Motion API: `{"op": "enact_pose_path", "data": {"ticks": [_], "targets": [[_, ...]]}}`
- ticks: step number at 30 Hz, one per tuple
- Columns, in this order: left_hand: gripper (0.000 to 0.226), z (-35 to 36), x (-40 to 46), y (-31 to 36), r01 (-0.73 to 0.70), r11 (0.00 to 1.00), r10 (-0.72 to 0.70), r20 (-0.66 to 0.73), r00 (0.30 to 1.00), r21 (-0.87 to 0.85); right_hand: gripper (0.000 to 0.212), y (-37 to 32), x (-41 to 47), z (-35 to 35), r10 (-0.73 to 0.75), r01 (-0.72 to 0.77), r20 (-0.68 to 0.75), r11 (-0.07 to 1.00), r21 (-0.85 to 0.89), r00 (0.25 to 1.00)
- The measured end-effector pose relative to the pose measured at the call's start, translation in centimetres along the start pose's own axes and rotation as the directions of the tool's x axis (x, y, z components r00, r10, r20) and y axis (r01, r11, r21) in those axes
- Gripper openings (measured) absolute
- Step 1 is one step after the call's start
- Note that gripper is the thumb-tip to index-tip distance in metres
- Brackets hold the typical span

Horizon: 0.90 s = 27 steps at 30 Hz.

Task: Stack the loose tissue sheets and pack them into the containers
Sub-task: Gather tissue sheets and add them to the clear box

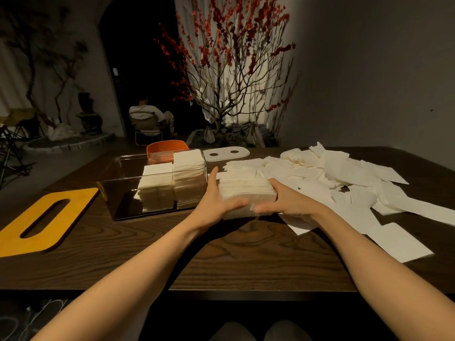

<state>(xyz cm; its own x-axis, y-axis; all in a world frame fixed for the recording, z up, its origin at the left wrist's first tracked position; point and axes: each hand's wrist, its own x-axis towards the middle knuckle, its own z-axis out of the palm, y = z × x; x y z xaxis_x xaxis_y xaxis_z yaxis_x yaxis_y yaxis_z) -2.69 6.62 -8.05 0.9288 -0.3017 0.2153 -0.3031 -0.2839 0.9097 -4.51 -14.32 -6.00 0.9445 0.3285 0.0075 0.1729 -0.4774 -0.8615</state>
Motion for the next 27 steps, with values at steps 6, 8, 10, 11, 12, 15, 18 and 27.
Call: {"op": "enact_pose_path", "data": {"ticks": [6, 8, 10, 11, 12, 15, 18, 27], "targets": [[0.116, -0.1, 0.4, -0.4, 0.105, 0.983, -0.091, 0.099, 0.991, -0.15, 0.089, 0.3, 0.2, 0.9, -0.074, 0.071, -0.016, 0.988, -0.138, 0.997], [0.114, 0.1, 0.5, -0.6, 0.088, 0.989, -0.078, 0.09, 0.993, -0.117, 0.092, 0.6, 0.5, 0.9, -0.061, 0.058, -0.016, 0.986, -0.159, 0.998], [0.109, 0.0, 0.5, -0.6, 0.059, 0.995, -0.054, 0.055, 0.997, -0.077, 0.08, 0.4, 0.5, 0.6, -0.041, 0.036, -0.027, 0.987, -0.159, 0.999], [0.109, -0.1, 0.6, -0.7, 0.055, 0.996, -0.052, 0.045, 0.998, -0.068, 0.076, 0.4, 0.5, 0.4, -0.031, 0.027, -0.024, 0.988, -0.153, 0.999], [0.109, -0.2, 0.7, -0.7, 0.059, 0.996, -0.056, 0.039, 0.998, -0.063, 0.076, 0.4, 0.6, 0.1, -0.021, 0.017, -0.025, 0.989, -0.145, 0.999], [0.099, -0.5, 1.0, -0.9, 0.084, 0.996, -0.083, 0.036, 0.996, -0.034, 0.079, 0.4, 0.6, -0.1, -0.012, 0.007, -0.03, 0.986, -0.167, 0.999], [0.094, -0.5, 1.1, -1.0, 0.093, 0.995, -0.092, 0.034, 0.995, -0.035, 0.07, 0.6, 0.8, 0.0, -0.007, -0.001, -0.042, 0.982, -0.19, 0.999], [0.078, -0.5, 0.4, -0.1, 0.071, 0.997, -0.073, 0.062, 0.995, 0.03, 0.081, 0.0, 0.5, -0.1, -0.009, 0.012, 0.015, 0.986, -0.164, 1.0]]}}
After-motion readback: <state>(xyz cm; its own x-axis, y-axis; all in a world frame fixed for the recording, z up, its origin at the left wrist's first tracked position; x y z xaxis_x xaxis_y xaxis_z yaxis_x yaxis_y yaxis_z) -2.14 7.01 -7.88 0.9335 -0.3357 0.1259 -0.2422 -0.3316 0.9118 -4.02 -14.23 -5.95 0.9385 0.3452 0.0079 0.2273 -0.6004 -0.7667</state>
